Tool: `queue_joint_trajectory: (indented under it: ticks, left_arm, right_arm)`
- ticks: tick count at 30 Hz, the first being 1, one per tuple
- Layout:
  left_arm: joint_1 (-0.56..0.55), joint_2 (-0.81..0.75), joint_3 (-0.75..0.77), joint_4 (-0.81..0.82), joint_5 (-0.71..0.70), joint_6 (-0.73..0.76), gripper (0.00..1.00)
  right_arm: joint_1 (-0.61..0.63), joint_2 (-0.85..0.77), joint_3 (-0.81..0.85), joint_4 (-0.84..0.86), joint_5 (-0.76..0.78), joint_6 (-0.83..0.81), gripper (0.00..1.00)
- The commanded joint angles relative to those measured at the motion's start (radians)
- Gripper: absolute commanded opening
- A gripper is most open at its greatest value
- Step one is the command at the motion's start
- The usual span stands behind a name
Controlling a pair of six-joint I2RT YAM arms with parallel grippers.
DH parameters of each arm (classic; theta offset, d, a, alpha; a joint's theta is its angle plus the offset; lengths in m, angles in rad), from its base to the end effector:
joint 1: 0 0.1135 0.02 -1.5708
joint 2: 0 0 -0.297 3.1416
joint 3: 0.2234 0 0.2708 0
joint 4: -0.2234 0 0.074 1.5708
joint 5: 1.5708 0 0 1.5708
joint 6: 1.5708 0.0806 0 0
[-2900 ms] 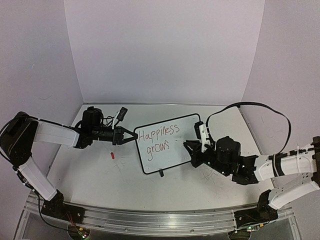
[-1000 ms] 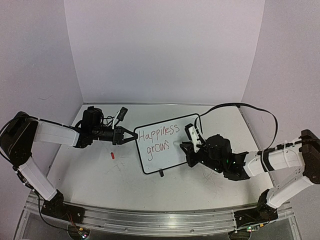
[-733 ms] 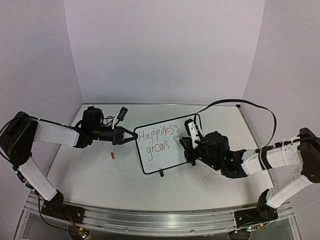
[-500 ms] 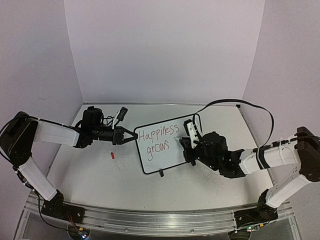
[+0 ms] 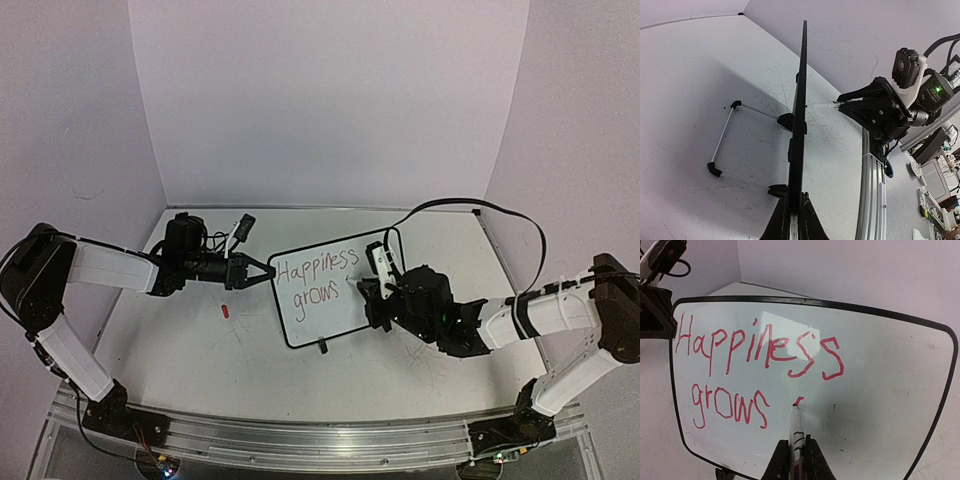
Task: Write a sentence on the whiteboard
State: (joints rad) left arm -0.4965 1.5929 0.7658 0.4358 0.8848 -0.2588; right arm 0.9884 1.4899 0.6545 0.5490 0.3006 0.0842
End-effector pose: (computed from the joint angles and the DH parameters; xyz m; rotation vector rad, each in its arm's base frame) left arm 0.2913 -0.2288 0.2090 0.8488 1.8713 -1.3458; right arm 0.2193 0.2896 0.2113 -0.6224 1.7634 0.4683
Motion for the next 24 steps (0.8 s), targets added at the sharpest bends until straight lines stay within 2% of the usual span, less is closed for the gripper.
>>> queue_joint_trajectory:
  ticks: [1,24]
  left_arm:
    - [-0.007,0.011,0.029,-0.047,-0.003,0.035,0.00]
    - [-0.007,0.010,0.028,-0.046,0.000,0.033,0.00]
  right_arm:
    - [0.008,-0.007,-0.007,-0.035,0.003,0.033,0.00]
    - [0.033,0.008,0.002,-0.008,0.034,0.076,0.00]
